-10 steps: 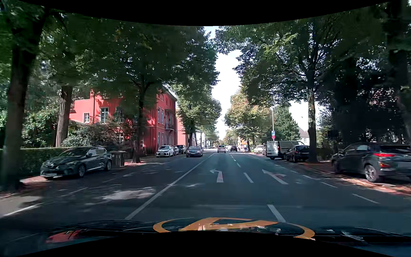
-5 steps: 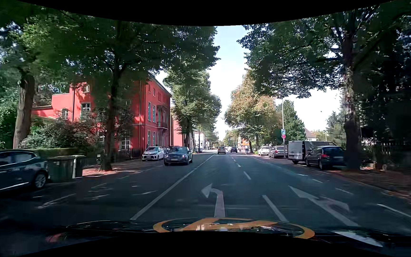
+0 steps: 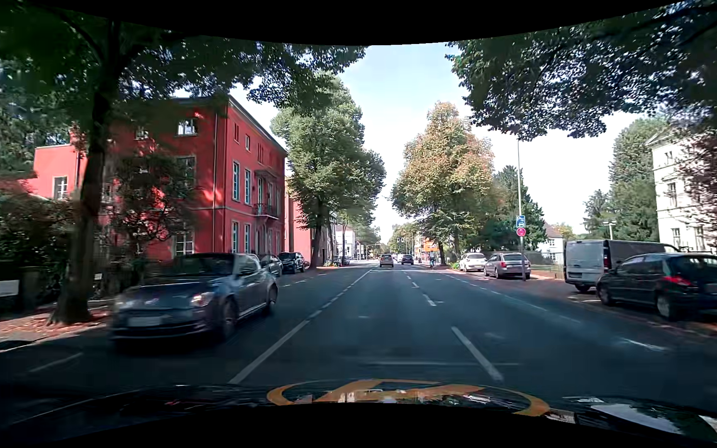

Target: Follow the waypoints while adhering to traffic rules and regulations

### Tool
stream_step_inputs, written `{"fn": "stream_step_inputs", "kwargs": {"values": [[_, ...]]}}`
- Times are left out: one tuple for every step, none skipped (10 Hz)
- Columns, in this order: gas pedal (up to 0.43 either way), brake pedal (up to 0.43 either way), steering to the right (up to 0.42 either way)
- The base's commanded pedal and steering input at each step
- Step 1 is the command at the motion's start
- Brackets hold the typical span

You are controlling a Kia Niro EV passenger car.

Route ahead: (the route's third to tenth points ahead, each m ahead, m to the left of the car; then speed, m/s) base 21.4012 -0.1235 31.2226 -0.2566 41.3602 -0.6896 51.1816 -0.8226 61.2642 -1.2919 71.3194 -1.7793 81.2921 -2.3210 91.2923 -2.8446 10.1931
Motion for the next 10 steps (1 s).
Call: {"fn": "stream_step_inputs", "kwargs": {"values": [[0.118,0.000,0.003],[0.118,0.000,0.003],[0.118,0.000,0.003],[0.118,0.000,0.003],[0.118,0.000,0.003],[0.118,0.000,0.003],[0.118,0.000,0.003],[0.110,0.000,0.003],[0.098,0.000,0.002],[0.087,0.000,0.001]]}}
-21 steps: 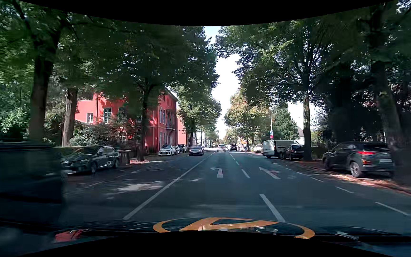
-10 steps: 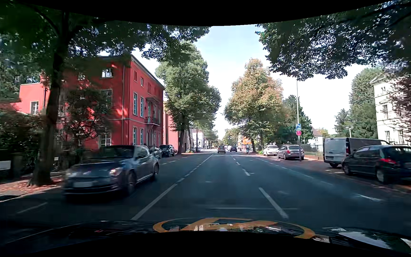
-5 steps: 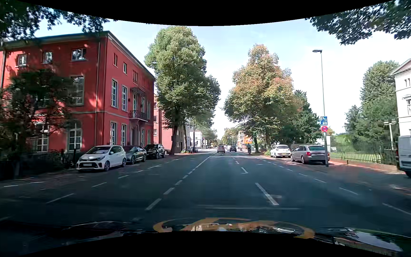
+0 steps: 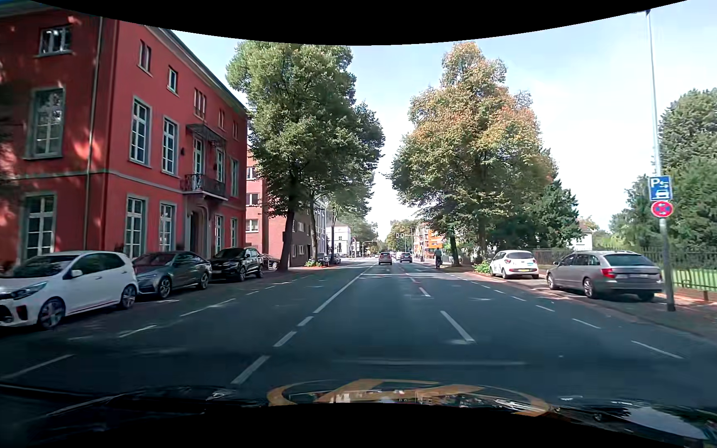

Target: Follow the waypoints while adhering to traffic rules and regulations

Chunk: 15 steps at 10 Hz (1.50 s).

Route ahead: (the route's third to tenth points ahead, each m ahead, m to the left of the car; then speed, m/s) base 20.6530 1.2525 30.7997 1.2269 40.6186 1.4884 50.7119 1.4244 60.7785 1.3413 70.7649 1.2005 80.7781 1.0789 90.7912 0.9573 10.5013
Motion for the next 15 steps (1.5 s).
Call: {"fn": "stream_step_inputs", "kwargs": {"values": [[0.087,0.000,0.000],[0.087,0.000,0.000],[0.087,0.000,0.000],[0.079,0.000,0.000],[0.067,0.000,0.000],[0.067,0.000,0.000],[0.067,0.000,0.000],[0.059,0.000,0.001],[0.059,0.000,0.001],[0.059,0.000,0.001],[0.059,0.000,0.001],[0.039,0.000,0.002],[0.039,0.000,0.002],[0.039,0.000,0.002],[0.028,0.000,0.002]]}}
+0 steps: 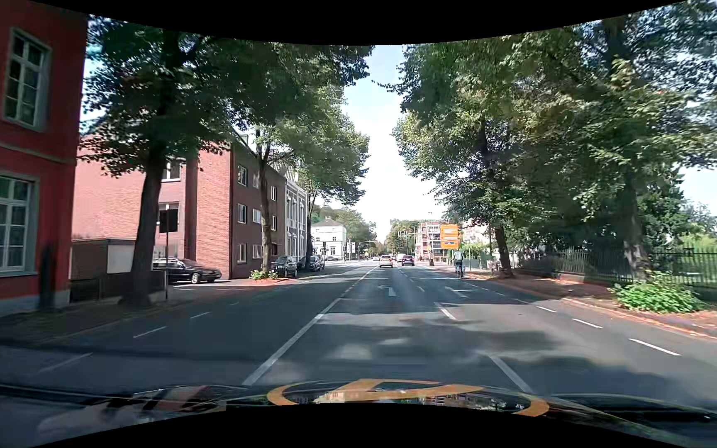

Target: Follow the waypoints while adhering to traffic rules and regulations

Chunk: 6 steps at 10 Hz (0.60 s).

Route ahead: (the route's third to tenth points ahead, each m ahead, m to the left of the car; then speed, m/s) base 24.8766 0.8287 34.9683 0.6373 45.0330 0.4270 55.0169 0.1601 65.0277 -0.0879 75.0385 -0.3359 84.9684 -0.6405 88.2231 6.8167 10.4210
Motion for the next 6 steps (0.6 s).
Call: {"fn": "stream_step_inputs", "kwargs": {"values": [[0.028,0.000,0.002],[0.028,0.000,0.002],[0.028,0.000,0.003],[0.020,0.000,0.002],[0.008,0.000,0.002],[0.008,0.000,0.003]]}}
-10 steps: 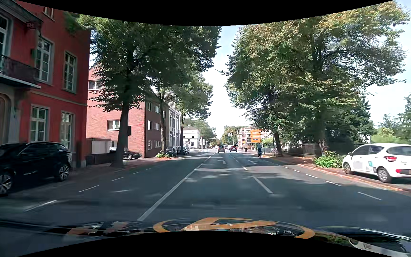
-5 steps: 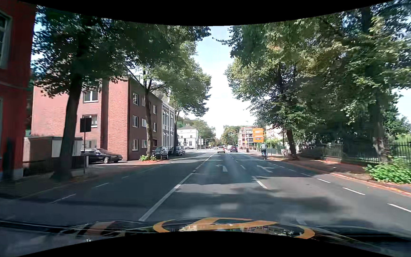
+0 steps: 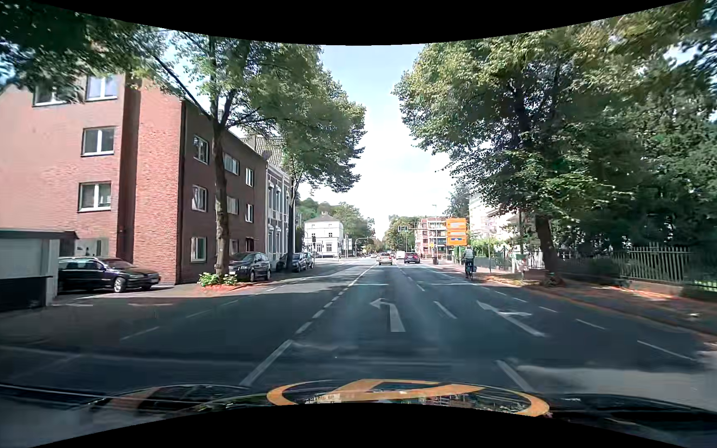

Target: Follow the waypoints while adhering to traffic rules and regulations

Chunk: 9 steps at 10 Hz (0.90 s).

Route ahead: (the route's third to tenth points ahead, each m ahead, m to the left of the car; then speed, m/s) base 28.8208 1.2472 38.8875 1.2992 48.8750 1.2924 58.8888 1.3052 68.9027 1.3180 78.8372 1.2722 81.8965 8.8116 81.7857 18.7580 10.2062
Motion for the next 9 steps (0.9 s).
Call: {"fn": "stream_step_inputs", "kwargs": {"values": [[0.008,0.000,0.003],[0.008,0.000,0.002],[0.008,0.000,0.002],[0.008,0.000,0.003],[0.008,0.000,0.002],[0.008,0.000,0.002],[0.008,0.000,0.003],[0.008,0.000,0.002],[0.008,0.000,0.003]]}}
